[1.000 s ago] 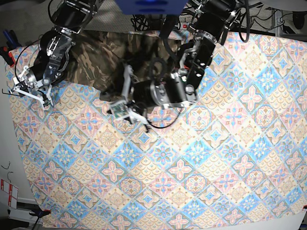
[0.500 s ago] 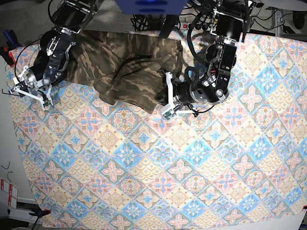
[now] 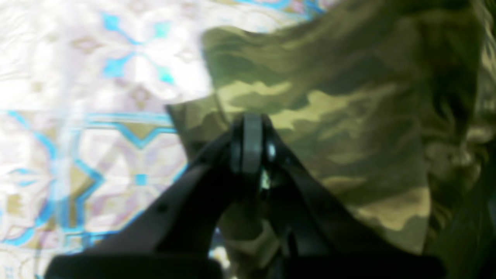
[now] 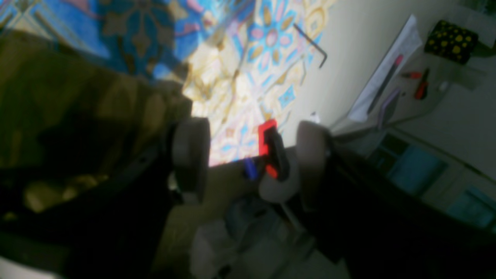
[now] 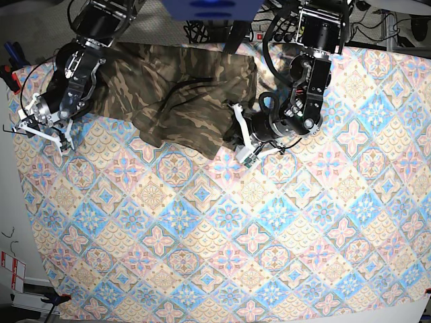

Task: Fold the T-shirt properly
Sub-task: 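Lay the shirt end over the rest of the shirt with the left gripper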

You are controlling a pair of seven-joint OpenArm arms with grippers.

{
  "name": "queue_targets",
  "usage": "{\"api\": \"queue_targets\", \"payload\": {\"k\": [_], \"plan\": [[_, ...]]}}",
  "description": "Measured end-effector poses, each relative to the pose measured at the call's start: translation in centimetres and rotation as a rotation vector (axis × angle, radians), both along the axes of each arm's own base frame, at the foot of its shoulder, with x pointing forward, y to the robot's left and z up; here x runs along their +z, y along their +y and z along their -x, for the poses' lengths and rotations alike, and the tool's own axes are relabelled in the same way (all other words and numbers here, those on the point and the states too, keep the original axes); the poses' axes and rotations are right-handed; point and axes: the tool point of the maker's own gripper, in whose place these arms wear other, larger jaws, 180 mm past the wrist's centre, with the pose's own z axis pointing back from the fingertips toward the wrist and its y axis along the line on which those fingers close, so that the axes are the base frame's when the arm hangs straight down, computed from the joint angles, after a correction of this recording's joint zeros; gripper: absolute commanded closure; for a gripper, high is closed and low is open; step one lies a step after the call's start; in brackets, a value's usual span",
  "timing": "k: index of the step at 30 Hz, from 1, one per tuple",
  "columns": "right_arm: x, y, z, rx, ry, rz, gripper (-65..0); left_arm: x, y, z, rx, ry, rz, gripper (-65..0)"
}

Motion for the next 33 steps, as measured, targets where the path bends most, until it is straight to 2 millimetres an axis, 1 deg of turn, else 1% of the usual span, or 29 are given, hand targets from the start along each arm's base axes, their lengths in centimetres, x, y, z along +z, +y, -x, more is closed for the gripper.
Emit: {"api": "queue_targets", "payload": {"k": [3,6,8,12,15,20,22,25,27,30,31,33], "plan": [[-0.1,0.2,-0.3,0.018,-0.017,-0.008,-35.4,-0.1,0.5,-0.3,0.020,-0.001,0.000,0.0],[-0.1,0.3,-0.4,0.024,-0.021,-0.011,-35.4,-1.7,0.6,0.4,0.020,0.052,-0.010,0.0],[-0.1,0.2,-0.4,0.023,-0.019,-0.010,-35.4,-2.9,0.4,1.4,0.020,0.102,-0.013,0.0],[-0.1,0.3,-0.4,0.024,-0.020,-0.011,-35.4,-3.3,-0.5,1.9,0.008,0.121,0.001,0.0],[-0.1,0.3,-0.4,0.023,-0.019,-0.011,-35.4,-3.3,-1.8,2.7,-0.046,0.122,-0.003,0.0],[-0.1,0.3,-0.4,0.025,-0.019,-0.011,-35.4,-1.6,-4.5,3.3,-0.131,0.072,0.018,0.0],[-0.2,0.2,-0.3,0.023,-0.016,-0.010,-35.4,-1.6,-5.7,4.0,-0.177,0.070,0.017,0.0],[-0.2,0.2,-0.3,0.022,-0.019,-0.012,-35.4,-1.4,-8.0,6.2,-0.262,0.090,0.042,0.0],[-0.1,-0.2,0.0,0.003,-0.024,-0.011,-35.4,-0.9,-9.8,7.8,-0.316,0.108,0.084,0.0],[0.1,-0.9,0.5,-0.023,-0.019,0.000,-35.4,-0.1,-12.0,9.6,-0.412,0.117,0.120,0.0],[0.1,-1.0,0.6,-0.023,-0.017,0.003,-35.4,0.1,-12.6,10.3,-0.451,0.119,0.124,0.0],[0.0,-0.9,0.5,-0.021,-0.018,-0.001,-35.4,0.1,-12.8,11.7,-0.545,0.125,0.096,0.0]]}}
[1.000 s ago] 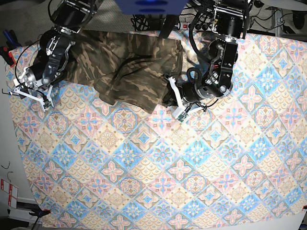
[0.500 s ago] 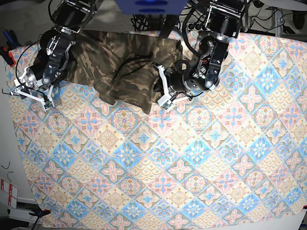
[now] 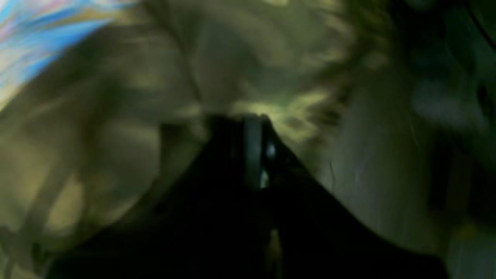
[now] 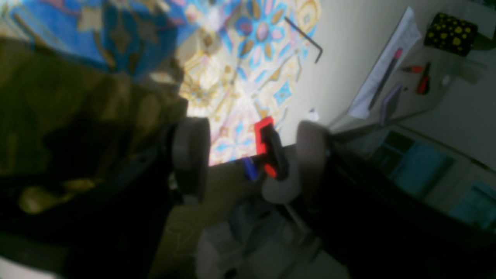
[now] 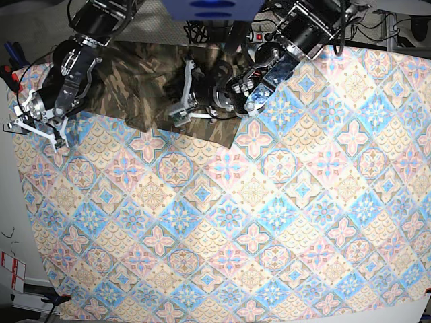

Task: Fold the T-shirt properly
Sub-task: 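Lay the shirt end over the rest of the shirt with the left gripper, then drag the folded shirt away from the robot base with the left gripper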

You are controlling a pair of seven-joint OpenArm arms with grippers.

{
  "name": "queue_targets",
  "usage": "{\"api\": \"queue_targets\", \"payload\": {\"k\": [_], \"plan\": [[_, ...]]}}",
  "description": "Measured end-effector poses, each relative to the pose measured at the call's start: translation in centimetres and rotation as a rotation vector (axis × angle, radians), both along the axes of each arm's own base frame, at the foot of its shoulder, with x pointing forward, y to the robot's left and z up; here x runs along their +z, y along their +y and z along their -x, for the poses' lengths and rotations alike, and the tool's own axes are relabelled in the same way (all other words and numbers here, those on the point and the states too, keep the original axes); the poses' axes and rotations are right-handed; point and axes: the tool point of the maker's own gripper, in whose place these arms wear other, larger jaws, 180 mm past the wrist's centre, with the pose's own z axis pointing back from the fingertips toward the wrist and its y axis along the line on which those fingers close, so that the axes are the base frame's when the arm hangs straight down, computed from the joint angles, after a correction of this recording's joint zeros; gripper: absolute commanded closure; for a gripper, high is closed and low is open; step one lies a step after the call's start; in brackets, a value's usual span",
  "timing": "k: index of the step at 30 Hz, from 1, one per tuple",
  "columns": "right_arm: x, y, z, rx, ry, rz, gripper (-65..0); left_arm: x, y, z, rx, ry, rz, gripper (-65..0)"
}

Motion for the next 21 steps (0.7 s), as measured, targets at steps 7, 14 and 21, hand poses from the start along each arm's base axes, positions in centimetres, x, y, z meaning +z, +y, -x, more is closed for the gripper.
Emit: {"api": "queue_targets", "payload": {"k": [7,14,21], "plan": [[0.0,0.1,-0.2,0.005,-0.006,-0.004,-35.4,4.3,1.4,1.3,-0.180,-0.174,0.021,0.0],[0.0,0.1,-0.2,0.006,-0.005,-0.003,-35.4,6.1,4.1,-4.1,0.017,-0.228,0.038,0.0],[0.0,0.1,-0.2,0.006,-0.004,-0.004,-35.4,4.6,10.3,-7.0,0.309,-0.160,0.002,-37.0]]}}
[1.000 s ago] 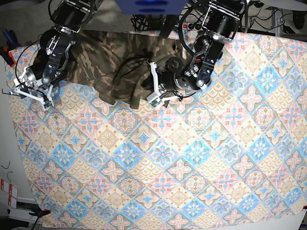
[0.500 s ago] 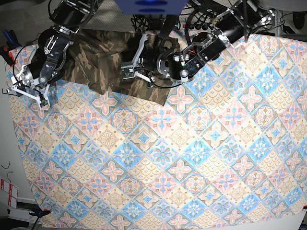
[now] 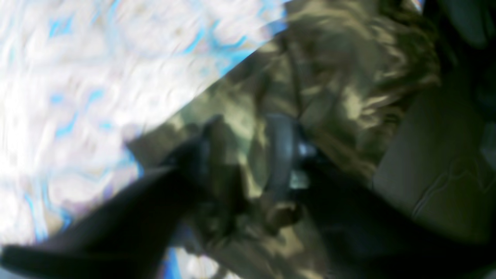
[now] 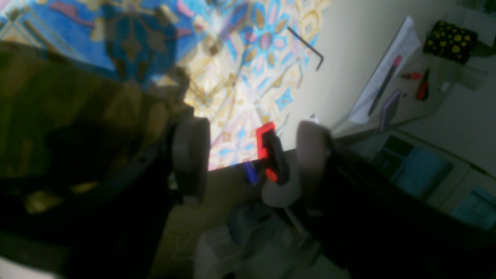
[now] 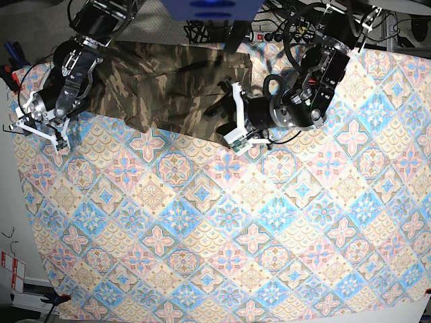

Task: Fold the T-shirt properly
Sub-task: 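Drag the folded shirt away from the robot base with the left gripper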

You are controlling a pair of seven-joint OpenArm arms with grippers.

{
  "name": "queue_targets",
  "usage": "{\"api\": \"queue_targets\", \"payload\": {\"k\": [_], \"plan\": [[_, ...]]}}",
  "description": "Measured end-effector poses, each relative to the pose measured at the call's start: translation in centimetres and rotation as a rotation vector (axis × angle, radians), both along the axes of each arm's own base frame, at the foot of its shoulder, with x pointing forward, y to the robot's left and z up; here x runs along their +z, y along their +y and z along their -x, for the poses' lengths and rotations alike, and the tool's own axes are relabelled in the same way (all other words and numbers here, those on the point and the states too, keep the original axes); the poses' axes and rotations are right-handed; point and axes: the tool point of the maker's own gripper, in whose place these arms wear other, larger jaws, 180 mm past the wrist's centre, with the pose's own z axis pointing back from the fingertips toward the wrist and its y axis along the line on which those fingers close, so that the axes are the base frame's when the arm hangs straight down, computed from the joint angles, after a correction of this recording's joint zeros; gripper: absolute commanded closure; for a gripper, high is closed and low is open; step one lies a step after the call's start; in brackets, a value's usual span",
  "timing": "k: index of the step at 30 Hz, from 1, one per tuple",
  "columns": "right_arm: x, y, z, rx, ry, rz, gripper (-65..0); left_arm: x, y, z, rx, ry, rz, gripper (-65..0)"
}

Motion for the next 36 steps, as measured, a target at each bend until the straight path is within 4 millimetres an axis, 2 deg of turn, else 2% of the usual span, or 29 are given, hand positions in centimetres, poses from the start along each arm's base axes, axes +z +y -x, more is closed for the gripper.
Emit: {"api": "queue_targets", "payload": {"k": [2,3,7,11,14,16,23,28,31,34,36], "plan": [[0.0,0.0,0.0,0.000,0.001,-0.001,-35.4,-0.8,1.2,0.6,0.058,0.041,0.007,-46.4],[0.0,0.0,0.0,0.000,0.000,0.000,-35.4,-1.0,1.5,1.0,0.071,0.065,0.017,-48.1],[-0.1,0.0,0.1,0.000,0.003,-0.001,-35.4,-1.5,1.2,1.7,0.116,0.193,0.150,-48.4],[-0.2,0.2,0.1,0.005,0.005,-0.003,-35.4,-3.1,1.7,2.4,0.188,0.348,0.253,-48.4],[-0.2,0.2,0.1,0.004,0.007,-0.003,-35.4,-3.4,1.8,3.0,0.181,0.372,0.270,-48.4],[-0.2,0.2,0.2,0.003,0.007,-0.003,-35.4,-2.9,1.9,2.6,0.182,0.351,0.292,-48.4],[-0.6,0.1,1.0,0.001,0.028,-0.003,-35.4,-3.3,5.5,1.4,0.296,0.326,0.283,-48.4],[-0.5,0.1,0.8,0.003,0.024,-0.002,-35.4,-5.5,7.6,1.4,0.311,0.323,0.177,-48.4],[-0.5,0.2,0.8,0.005,0.025,-0.003,-35.4,-7.7,7.1,2.2,0.331,0.390,0.159,-48.4],[-0.5,0.2,0.8,0.006,0.025,-0.003,-35.4,-8.7,5.7,1.5,0.344,0.428,0.210,-48.4],[-0.5,0.2,0.8,0.005,0.025,-0.003,-35.4,-8.4,3.9,1.3,0.290,0.419,0.244,-48.4]]}}
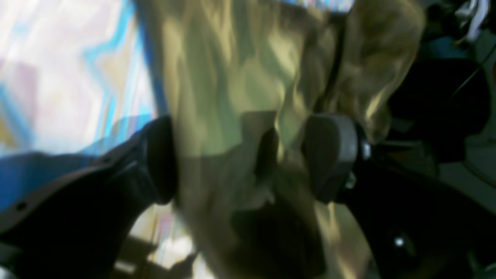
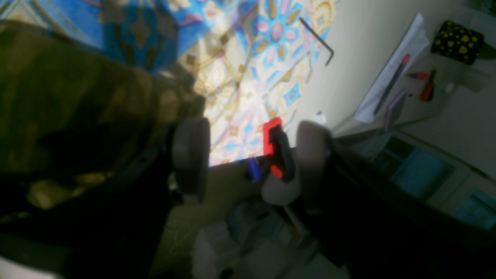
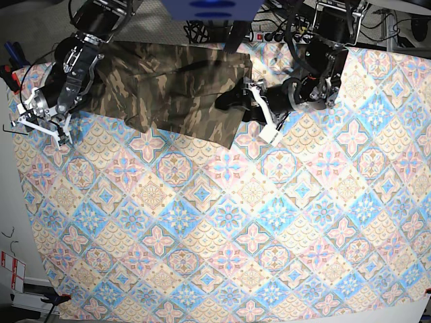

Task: Fold the T-shirt properly
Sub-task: 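Drag the folded shirt away from the robot base with the left gripper, then lower the right gripper onto the shirt beside the left gripper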

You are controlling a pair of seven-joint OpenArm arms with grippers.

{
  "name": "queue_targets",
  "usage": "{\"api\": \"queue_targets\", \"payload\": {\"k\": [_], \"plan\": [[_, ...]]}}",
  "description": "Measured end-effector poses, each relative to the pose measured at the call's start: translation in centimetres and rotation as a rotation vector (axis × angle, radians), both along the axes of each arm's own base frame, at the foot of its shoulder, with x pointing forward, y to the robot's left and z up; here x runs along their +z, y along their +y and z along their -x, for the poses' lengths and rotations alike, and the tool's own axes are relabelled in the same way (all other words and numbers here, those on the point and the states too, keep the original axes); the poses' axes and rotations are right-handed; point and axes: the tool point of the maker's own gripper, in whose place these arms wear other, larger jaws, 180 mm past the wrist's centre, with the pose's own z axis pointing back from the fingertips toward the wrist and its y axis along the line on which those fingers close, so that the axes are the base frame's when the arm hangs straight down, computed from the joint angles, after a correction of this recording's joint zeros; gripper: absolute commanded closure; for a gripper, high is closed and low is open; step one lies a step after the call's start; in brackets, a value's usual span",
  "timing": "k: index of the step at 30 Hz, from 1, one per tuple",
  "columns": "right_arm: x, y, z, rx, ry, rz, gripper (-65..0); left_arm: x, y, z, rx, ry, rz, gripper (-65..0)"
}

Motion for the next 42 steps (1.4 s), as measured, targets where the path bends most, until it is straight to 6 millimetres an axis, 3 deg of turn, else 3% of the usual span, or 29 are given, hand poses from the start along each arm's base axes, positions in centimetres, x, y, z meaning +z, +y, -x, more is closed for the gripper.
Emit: {"api": "queue_targets", "payload": {"k": [6,8,10,13,14,17,22,28,32,35,37,39,42], "plan": [[0.0,0.0,0.0,0.000,0.001,0.000,-35.4,0.4,-3.8,1.0,-0.081,0.003,0.041,-48.3],[0.0,0.0,0.1,-0.002,0.002,0.000,-35.4,0.5,-4.5,1.0,-0.102,0.001,0.043,-45.3],[0.0,0.0,0.1,-0.002,0.002,0.000,-35.4,0.5,-5.0,1.1,-0.133,-0.005,0.030,-33.0],[0.0,0.0,0.0,-0.002,0.000,0.000,-35.4,0.3,-5.0,0.6,-0.144,-0.004,0.016,-4.1],[0.0,-0.1,0.1,-0.003,0.001,0.001,-35.4,0.1,-5.0,0.3,-0.140,0.003,0.019,0.0],[0.0,-0.1,0.2,-0.005,0.002,0.001,-35.4,-0.8,-4.8,-1.8,-0.134,0.034,0.000,0.0],[0.1,-0.1,0.0,-0.005,-0.003,0.000,-35.4,-0.5,-2.6,-7.7,0.041,-0.023,0.030,0.0],[0.0,-0.1,0.1,-0.006,-0.002,-0.001,-35.3,-1.2,0.5,-10.9,0.142,-0.009,0.029,0.0],[-0.2,0.5,0.0,-0.005,-0.008,-0.015,-35.3,-1.3,2.0,-11.5,0.211,-0.013,0.068,0.0],[-0.4,3.2,-1.8,0.057,-0.070,-0.095,-35.2,-1.6,3.6,-11.3,0.277,-0.003,0.083,0.0],[0.9,5.4,-4.2,0.149,-0.125,-0.102,-34.8,-1.8,5.4,-11.2,0.346,-0.008,0.092,0.0],[1.3,8.0,-5.7,0.249,-0.148,-0.118,-30.7,-2.0,6.7,-11.1,0.391,-0.015,0.096,0.0],[0.0,12.5,-5.9,0.386,-0.095,-0.163,-19.9,-2.3,6.6,-10.6,0.356,-0.014,0.073,0.0]]}}
